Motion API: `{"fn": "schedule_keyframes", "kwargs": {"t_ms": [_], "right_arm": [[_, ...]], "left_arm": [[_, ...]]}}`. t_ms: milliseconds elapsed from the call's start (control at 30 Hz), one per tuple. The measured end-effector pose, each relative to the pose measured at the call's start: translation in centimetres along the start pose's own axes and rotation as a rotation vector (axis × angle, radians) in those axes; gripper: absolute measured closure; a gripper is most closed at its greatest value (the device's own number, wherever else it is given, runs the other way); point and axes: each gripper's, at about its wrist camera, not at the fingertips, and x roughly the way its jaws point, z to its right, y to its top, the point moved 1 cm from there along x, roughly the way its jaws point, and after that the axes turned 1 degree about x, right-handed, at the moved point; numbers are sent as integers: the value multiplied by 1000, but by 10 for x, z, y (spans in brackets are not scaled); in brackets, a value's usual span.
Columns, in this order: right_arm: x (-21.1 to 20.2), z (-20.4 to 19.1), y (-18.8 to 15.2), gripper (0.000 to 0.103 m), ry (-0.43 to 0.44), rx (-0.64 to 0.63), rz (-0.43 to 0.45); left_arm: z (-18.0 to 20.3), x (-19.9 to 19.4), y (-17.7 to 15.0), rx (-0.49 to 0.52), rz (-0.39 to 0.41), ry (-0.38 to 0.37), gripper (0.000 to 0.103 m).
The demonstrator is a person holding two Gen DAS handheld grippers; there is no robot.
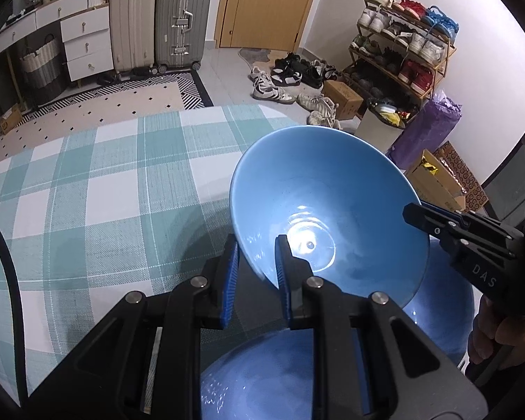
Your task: Organize plates and bowls
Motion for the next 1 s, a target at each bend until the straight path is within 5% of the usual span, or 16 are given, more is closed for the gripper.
{"fn": "schedule_keyframes", "kwargs": {"t_ms": [1000], "right_arm": [[-83,-14,6,88,9,-25,128]], "left_arm": [[29,-84,-5,35,97,-12,85]]}}
